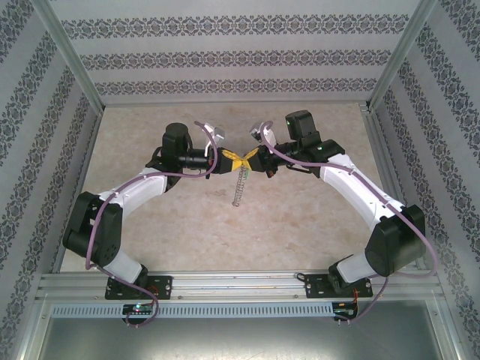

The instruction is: Put the keys on the keyring

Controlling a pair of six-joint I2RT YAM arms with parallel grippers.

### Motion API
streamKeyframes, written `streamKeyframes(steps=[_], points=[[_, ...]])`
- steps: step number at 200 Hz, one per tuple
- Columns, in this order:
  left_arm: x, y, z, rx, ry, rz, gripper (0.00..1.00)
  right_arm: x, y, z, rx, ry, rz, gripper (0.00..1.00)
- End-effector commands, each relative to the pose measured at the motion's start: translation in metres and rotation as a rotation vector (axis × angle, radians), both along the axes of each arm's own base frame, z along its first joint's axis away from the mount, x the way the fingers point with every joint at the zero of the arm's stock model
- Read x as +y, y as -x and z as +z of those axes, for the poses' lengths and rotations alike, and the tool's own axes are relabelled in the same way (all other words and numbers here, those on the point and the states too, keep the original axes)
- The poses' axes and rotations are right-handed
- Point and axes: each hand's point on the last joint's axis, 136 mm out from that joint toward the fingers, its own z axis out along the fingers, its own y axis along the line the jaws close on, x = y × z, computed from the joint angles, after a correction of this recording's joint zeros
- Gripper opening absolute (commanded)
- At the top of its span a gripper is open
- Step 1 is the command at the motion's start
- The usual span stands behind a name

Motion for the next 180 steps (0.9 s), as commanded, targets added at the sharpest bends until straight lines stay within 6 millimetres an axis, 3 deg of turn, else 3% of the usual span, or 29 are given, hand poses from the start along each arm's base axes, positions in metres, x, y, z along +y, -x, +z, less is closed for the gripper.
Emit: streamKeyframes(steps=[1,20,43,95,125,180], points=[[-0.011,0.011,0.004,-0.033,0.037,-0.058,0.00,0.012,0.008,0.029,-0.061,-0.099,0.071,0.00],[-0.009,0.008,0.005,-0.040,0.047,-0.024,0.00,0.008,0.004,0.032,-0.070,-0.105,0.040,0.00],[-0.006,0.002,0.004,-0.077,0.043,0.045,0.00,-0.006,-0.002,0.040,-0.082,-0.130,-0.029,0.26],[0.001,0.000,0.006,-0.111,0.054,0.123,0.00,-0.046,-0.004,0.051,-0.131,-0.206,-0.258,0.45],[0.004,0.002,0.010,-0.126,0.094,0.148,0.00,-0.056,-0.008,0.029,-0.105,-0.205,-0.419,0.55],[0.007,0.003,0.021,-0.120,0.151,0.169,0.00,-0.041,0.007,-0.025,-0.126,-0.131,-0.527,0.58]])
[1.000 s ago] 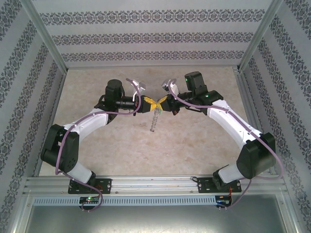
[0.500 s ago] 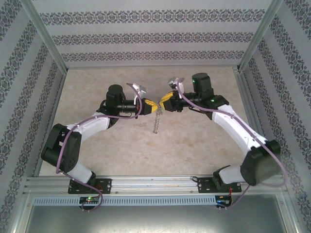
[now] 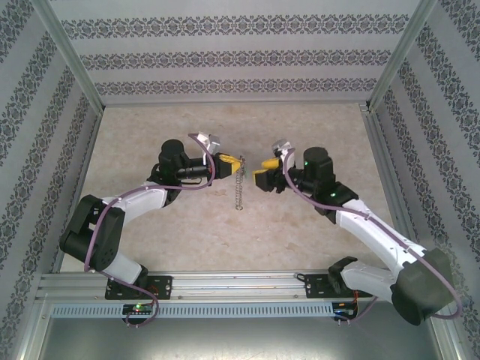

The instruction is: Put the keys on the keyring

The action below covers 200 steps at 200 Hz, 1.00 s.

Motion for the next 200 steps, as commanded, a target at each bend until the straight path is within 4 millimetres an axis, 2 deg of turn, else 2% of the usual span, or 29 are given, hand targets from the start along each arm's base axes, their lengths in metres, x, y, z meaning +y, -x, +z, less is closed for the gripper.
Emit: streamKeyframes(steps=[1,24,55,122,177,200], points=[[0.000,0.007,0.034,-0.093,0.078,0.002,0.00,-0.005,-0.011,0.003,-0.073,-0.014,-0.131,0.58],[0.001,0.007,0.035,-0.087,0.081,0.004,0.00,-0.004,-0.013,-0.010,-0.077,-0.014,-0.161,0.58],[0.001,0.007,0.037,-0.084,0.091,0.008,0.00,0.004,-0.015,-0.016,-0.072,-0.035,-0.141,0.57],[0.000,0.007,0.038,-0.076,0.090,0.001,0.00,0.032,-0.016,-0.014,-0.081,-0.029,-0.069,0.55],[0.000,0.008,0.041,-0.075,0.093,-0.005,0.00,0.038,-0.023,-0.008,-0.097,-0.024,-0.063,0.53],[0.000,0.008,0.040,-0.074,0.092,-0.004,0.00,0.041,-0.024,-0.008,-0.097,-0.017,-0.051,0.46]])
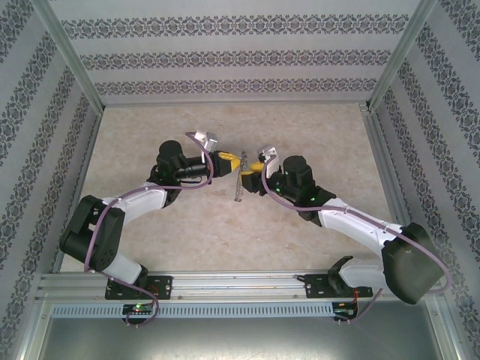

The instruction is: Put the keys on the keyring

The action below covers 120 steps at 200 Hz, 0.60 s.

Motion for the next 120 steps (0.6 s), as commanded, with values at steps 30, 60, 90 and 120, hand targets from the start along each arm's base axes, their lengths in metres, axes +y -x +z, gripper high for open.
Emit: streamKeyframes(steps=[30,60,90,120], points=[[-0.001,0.009,0.032,-0.102,0.050,-0.014,0.00,0.012,0.000,0.014,-0.051,-0.001,0.052,0.28],[-0.001,0.008,0.034,-0.109,0.054,-0.009,0.00,0.011,0.007,0.012,-0.049,0.008,0.077,0.12],[-0.001,0.007,0.036,-0.112,0.058,-0.006,0.00,0.013,0.015,0.010,-0.039,0.019,0.116,0.01],[0.000,0.006,0.039,-0.128,0.069,0.007,0.00,0.014,0.020,0.009,-0.027,0.024,0.143,0.00]])
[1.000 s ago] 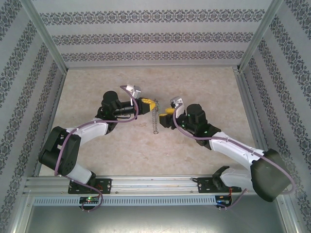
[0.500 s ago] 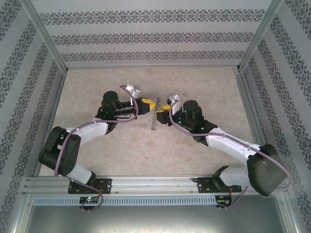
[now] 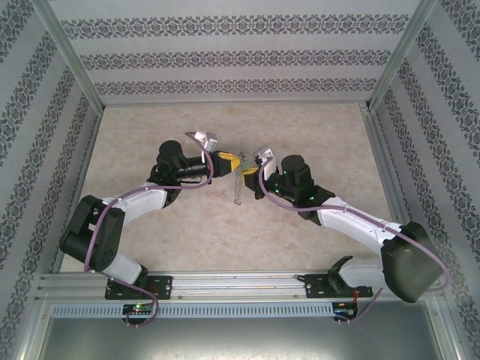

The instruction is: Put the keys on the keyring

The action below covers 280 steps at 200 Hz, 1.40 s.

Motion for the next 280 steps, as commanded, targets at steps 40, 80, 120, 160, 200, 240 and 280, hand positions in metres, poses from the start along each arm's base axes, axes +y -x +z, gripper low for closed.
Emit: streamKeyframes(steps=[40,80,120,160,200,240,280], points=[[0.001,0.007,0.039,-0.139,0.071,0.008,0.00,0.013,0.013,0.011,0.005,-0.008,0.104,0.00],[0.001,0.008,0.036,-0.136,0.072,0.008,0.00,0.025,0.017,0.008,0.031,-0.007,0.162,0.00],[0.002,0.008,0.035,-0.136,0.070,0.011,0.00,0.025,0.013,0.006,0.034,-0.004,0.146,0.00],[0.002,0.007,0.034,-0.135,0.075,0.018,0.00,0.017,0.010,0.011,0.033,-0.028,0.118,0.09],[0.002,0.007,0.034,-0.135,0.082,0.019,0.00,-0.011,0.011,0.021,0.025,-0.081,0.044,0.43],[0.002,0.007,0.035,-0.136,0.097,0.027,0.00,-0.032,0.018,0.032,-0.006,-0.114,-0.039,0.71],[0.004,0.002,0.034,-0.125,0.106,0.062,0.00,-0.055,0.006,0.057,-0.039,-0.231,-0.213,0.83]])
